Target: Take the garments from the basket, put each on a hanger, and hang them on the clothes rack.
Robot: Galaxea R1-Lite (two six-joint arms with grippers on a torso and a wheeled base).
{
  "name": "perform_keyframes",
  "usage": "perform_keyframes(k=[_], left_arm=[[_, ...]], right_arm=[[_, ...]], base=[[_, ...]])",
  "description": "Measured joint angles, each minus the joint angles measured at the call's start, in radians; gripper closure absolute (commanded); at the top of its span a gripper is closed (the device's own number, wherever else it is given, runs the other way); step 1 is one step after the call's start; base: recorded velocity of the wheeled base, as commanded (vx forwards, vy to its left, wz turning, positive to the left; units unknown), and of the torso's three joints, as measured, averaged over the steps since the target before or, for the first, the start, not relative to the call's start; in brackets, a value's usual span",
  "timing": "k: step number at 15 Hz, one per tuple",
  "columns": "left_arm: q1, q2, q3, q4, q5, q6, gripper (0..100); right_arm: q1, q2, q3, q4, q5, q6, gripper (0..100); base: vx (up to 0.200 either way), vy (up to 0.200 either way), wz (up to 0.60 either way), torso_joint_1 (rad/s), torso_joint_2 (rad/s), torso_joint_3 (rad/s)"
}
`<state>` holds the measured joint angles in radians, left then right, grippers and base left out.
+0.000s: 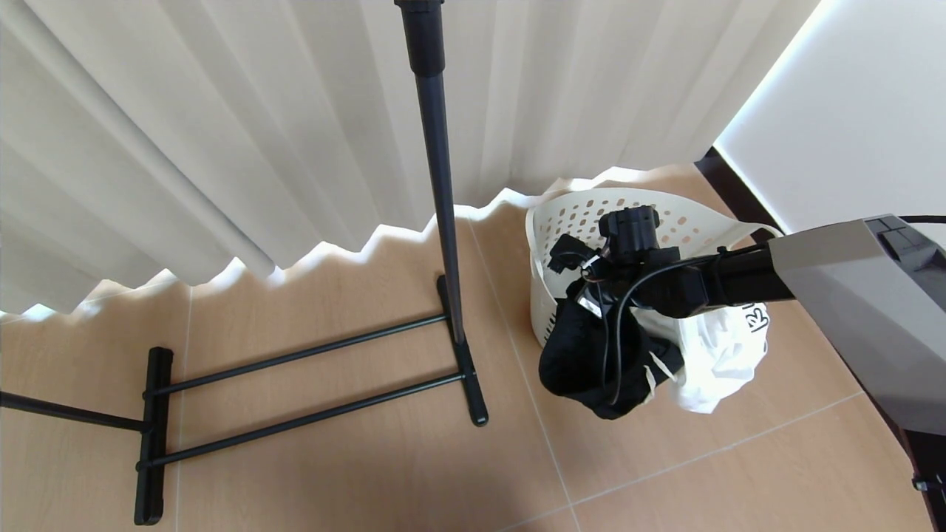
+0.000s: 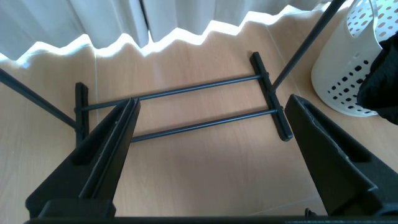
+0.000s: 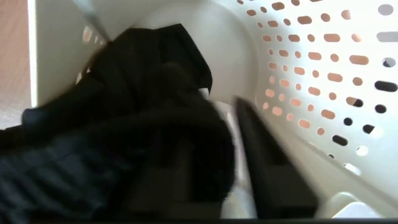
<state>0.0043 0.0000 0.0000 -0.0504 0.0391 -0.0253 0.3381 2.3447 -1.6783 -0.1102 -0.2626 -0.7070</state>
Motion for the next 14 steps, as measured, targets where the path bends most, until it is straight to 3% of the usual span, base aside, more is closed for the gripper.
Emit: perform_keyframes(k=[3, 6, 10, 14], left_arm=[[0.0, 0.0, 0.0, 0.0, 0.0, 0.0, 0], [0.0, 0.0, 0.0, 0.0, 0.0, 0.0, 0], [0.0, 0.0, 0.0, 0.0, 0.0, 0.0, 0], [0.0, 0.0, 0.0, 0.0, 0.001, 0.001, 0]], right_arm=[[0.0, -0.022, 0.041, 0.0, 0.003, 0.082, 100], [0.001, -0.108, 0.15, 0.0, 0.017, 0.19, 100], [0.026, -0.344, 0.361, -0.004, 0.042, 0.394, 100], [0.121, -0.655, 0.596, -0.034, 0.047, 0.635, 100]], base=[[0.0, 0.0, 0.0, 0.0, 0.0, 0.0], [0.0, 0.0, 0.0, 0.0, 0.0, 0.0], [0.0, 0.0, 0.0, 0.0, 0.0, 0.0], [0.0, 0.0, 0.0, 0.0, 0.0, 0.0]])
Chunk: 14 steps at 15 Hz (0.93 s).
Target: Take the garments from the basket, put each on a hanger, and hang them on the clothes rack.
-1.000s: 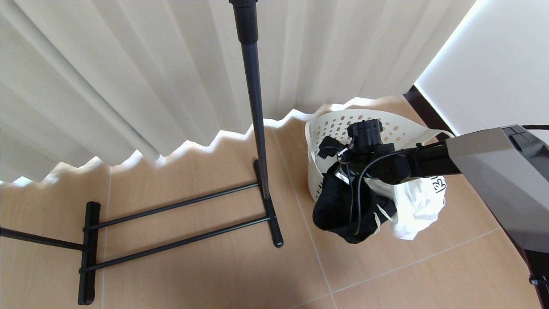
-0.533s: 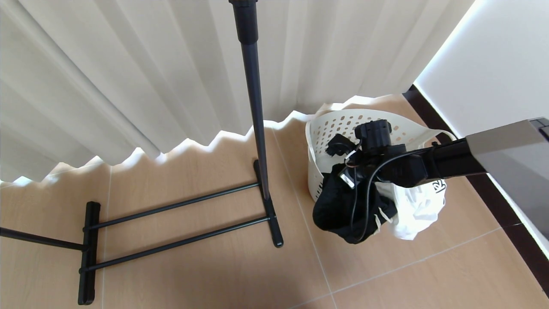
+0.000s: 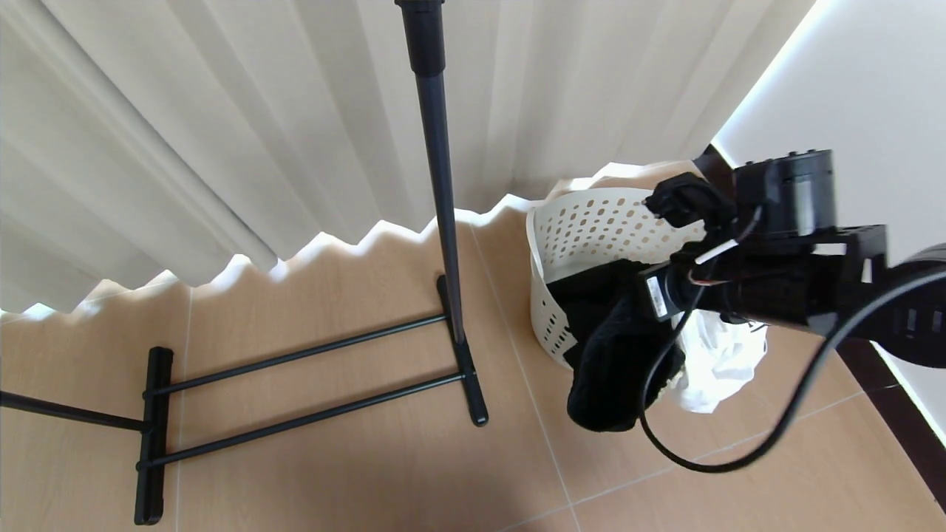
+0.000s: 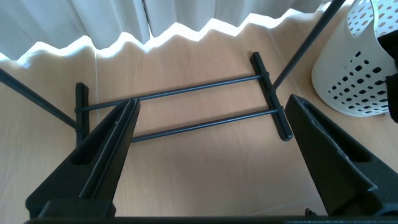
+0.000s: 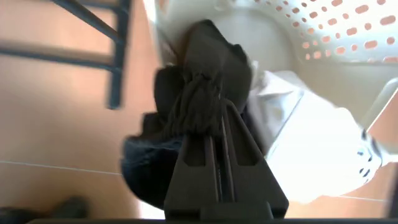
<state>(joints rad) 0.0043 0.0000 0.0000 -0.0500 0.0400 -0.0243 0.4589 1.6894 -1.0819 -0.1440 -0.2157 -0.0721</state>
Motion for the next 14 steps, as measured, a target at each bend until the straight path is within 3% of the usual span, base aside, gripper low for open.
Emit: perform_keyframes(k=[3, 6, 8, 14], left_arm=[[0.0, 0.0, 0.0, 0.0, 0.0, 0.0, 0], [0.0, 0.0, 0.0, 0.0, 0.0, 0.0, 0], [0.0, 0.0, 0.0, 0.0, 0.0, 0.0, 0], [0.0, 0.0, 0.0, 0.0, 0.0, 0.0, 0]], right_arm=[[0.1, -0.217, 0.175, -0.059, 0.002, 0.124, 100], [0.157, -0.354, 0.346, -0.212, 0.002, 0.168, 100], [0.173, -0.383, 0.389, -0.294, 0.001, 0.169, 100], [0.178, -0.394, 0.401, -0.325, -0.001, 0.175, 100]], base=[[0.0, 0.0, 0.0, 0.0, 0.0, 0.0], [0.0, 0.0, 0.0, 0.0, 0.0, 0.0], [0.0, 0.0, 0.0, 0.0, 0.0, 0.0], [0.0, 0.0, 0.0, 0.001, 0.0, 0.074]])
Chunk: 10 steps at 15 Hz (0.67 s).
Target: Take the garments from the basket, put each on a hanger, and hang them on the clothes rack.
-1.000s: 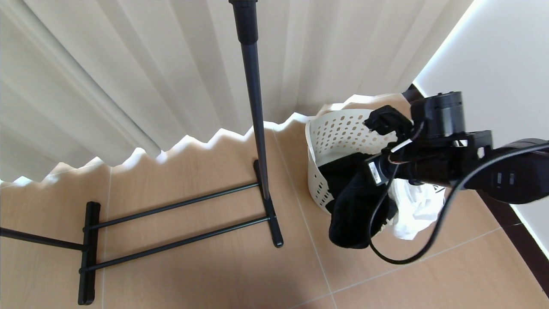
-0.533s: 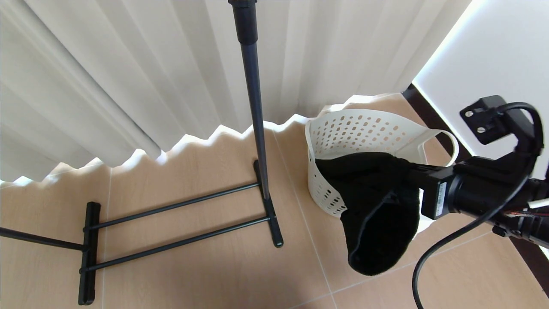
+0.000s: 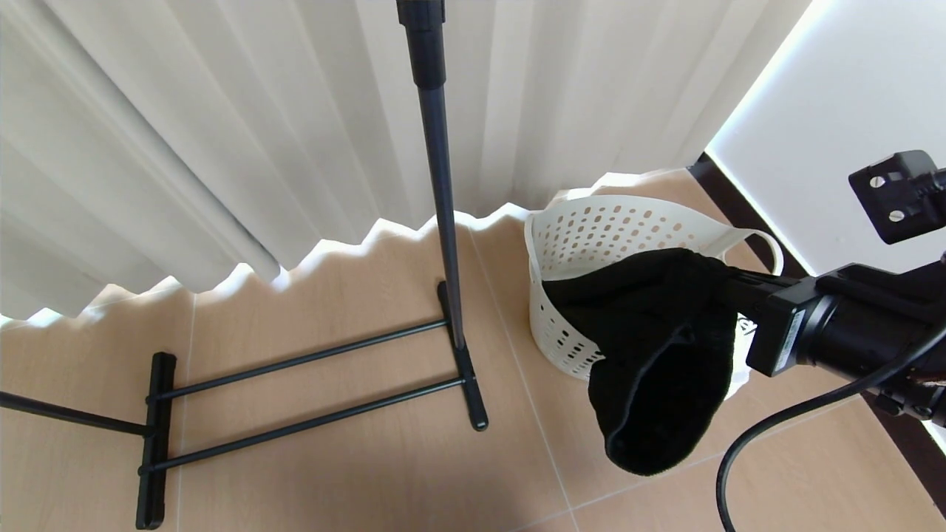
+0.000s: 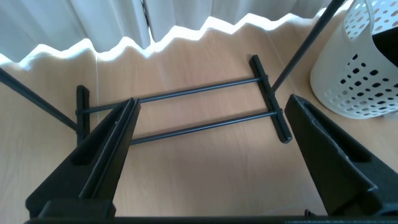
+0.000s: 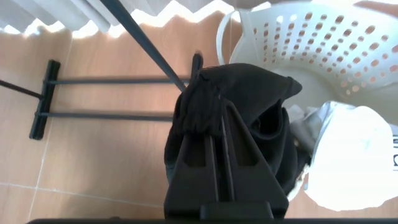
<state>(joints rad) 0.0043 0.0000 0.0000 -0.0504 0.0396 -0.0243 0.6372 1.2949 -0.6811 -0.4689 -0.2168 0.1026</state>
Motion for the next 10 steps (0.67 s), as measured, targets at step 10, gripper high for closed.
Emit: perform_keyframes(k=[10], left_arm=[[0.0, 0.0, 0.0, 0.0, 0.0, -0.001, 0]], right_arm=[[-0.003, -0.002, 0.037, -0.078, -0.001, -0.006, 100]], base=[[0.0, 0.0, 0.0, 0.001, 0.0, 0.198]])
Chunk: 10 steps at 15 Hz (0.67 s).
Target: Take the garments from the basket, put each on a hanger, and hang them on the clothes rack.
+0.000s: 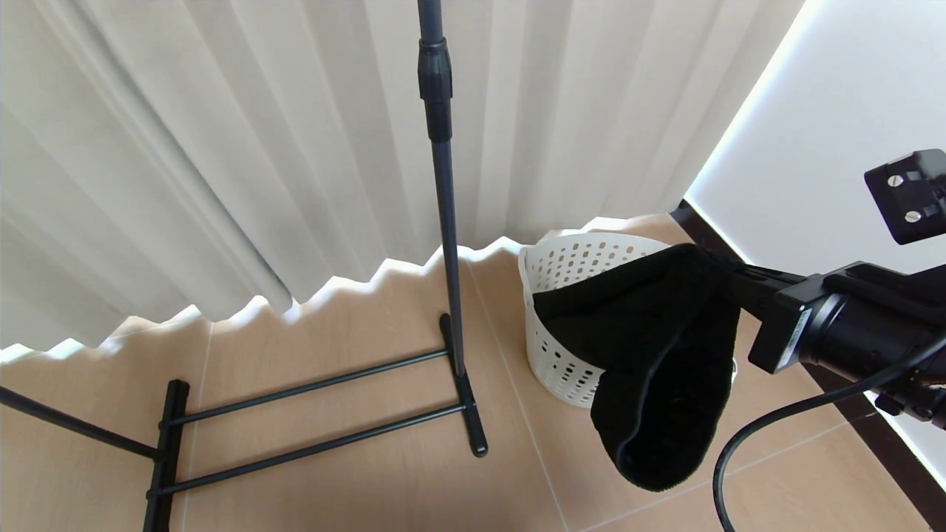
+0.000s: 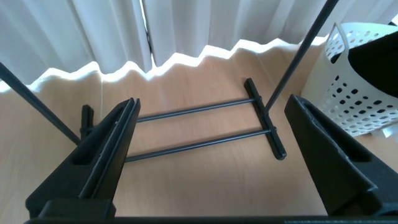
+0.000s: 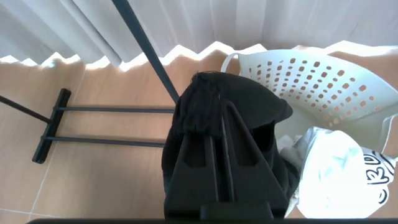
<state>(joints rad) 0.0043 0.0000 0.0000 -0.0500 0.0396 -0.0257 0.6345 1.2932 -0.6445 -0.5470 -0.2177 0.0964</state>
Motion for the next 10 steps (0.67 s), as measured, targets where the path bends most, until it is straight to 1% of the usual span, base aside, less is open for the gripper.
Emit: perform_keyframes(k=[4, 5, 6, 7, 10], left_arm=[[0.0, 0.0, 0.0, 0.0, 0.0, 0.0, 0], [0.0, 0.0, 0.0, 0.0, 0.0, 0.0, 0], [0.0, 0.0, 0.0, 0.0, 0.0, 0.0, 0], [0.0, 0.0, 0.0, 0.0, 0.0, 0.0, 0], [0.0, 0.0, 0.0, 0.0, 0.0, 0.0, 0]], right_arm=[[0.0, 0.003, 0.007, 0.0, 0.001, 0.0, 100], [0.0, 0.004, 0.009, 0.0, 0.001, 0.0, 100], [-0.001, 0.004, 0.011, 0.001, 0.001, 0.0, 100], [-0.001, 0.005, 0.011, 0.001, 0.001, 0.0, 100], [-0.002, 0.007, 0.017, 0.0, 0.001, 0.0, 100]], base=[[0.0, 0.0, 0.0, 0.002, 0.0, 0.205], [0.0, 0.0, 0.0, -0.002, -0.09, 0.095], [0.0, 0.0, 0.0, 0.002, -0.23, -0.032], [0.0, 0.0, 0.0, 0.012, -0.34, -0.183], [0.0, 0.0, 0.0, 0.033, -0.4, -0.323]])
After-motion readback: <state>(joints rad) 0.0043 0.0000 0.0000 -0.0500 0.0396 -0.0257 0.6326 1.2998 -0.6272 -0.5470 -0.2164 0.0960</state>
